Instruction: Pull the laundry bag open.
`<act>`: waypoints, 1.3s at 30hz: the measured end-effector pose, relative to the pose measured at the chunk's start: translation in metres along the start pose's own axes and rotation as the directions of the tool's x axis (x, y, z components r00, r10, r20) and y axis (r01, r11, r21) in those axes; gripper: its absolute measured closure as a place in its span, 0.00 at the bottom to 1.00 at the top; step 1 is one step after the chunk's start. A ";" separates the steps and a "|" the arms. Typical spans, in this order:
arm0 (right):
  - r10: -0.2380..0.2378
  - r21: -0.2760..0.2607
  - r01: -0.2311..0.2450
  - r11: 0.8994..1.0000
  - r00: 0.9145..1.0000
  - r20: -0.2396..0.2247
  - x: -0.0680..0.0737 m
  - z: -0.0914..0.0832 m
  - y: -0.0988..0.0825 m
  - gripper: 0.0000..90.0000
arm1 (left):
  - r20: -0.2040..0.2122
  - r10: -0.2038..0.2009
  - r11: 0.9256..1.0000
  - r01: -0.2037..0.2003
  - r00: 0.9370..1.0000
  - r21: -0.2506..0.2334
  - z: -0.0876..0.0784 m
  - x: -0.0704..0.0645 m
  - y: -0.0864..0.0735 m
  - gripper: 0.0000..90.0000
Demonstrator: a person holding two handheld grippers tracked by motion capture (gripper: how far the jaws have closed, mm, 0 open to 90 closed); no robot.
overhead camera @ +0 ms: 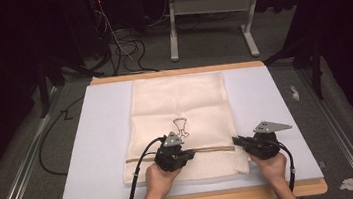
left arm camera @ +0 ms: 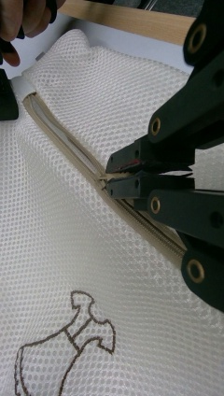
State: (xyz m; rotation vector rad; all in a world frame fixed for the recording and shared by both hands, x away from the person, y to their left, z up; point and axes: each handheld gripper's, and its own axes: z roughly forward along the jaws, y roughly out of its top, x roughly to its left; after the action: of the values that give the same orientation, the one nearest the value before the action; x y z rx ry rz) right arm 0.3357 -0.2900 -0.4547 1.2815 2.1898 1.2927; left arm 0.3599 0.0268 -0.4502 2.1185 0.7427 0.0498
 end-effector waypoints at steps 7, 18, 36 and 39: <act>0.007 0.004 -0.007 1.000 1.000 0.003 0.000 0.001 0.001 0.98 | -0.006 -0.001 1.000 0.001 1.000 0.000 -0.006 0.004 -0.003 0.97; 0.007 0.002 -0.007 1.000 1.000 -0.001 0.001 0.002 0.001 0.98 | -0.002 0.008 1.000 -0.008 1.000 -0.013 -0.010 0.003 -0.005 0.97; 0.011 0.003 -0.011 1.000 1.000 0.000 0.000 0.002 0.002 0.98 | -0.012 -0.010 1.000 0.010 1.000 -0.017 -0.023 0.009 -0.015 0.97; 0.012 0.005 -0.012 1.000 1.000 0.000 0.000 0.003 0.001 0.98 | -0.018 -0.026 0.999 0.025 1.000 -0.025 -0.028 0.012 -0.019 0.97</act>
State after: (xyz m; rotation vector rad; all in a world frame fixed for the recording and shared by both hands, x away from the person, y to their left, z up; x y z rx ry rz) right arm 0.3378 -0.2882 -0.4554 1.2980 2.1898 1.2920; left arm 0.3526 0.0623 -0.4494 2.0871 0.7760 0.0644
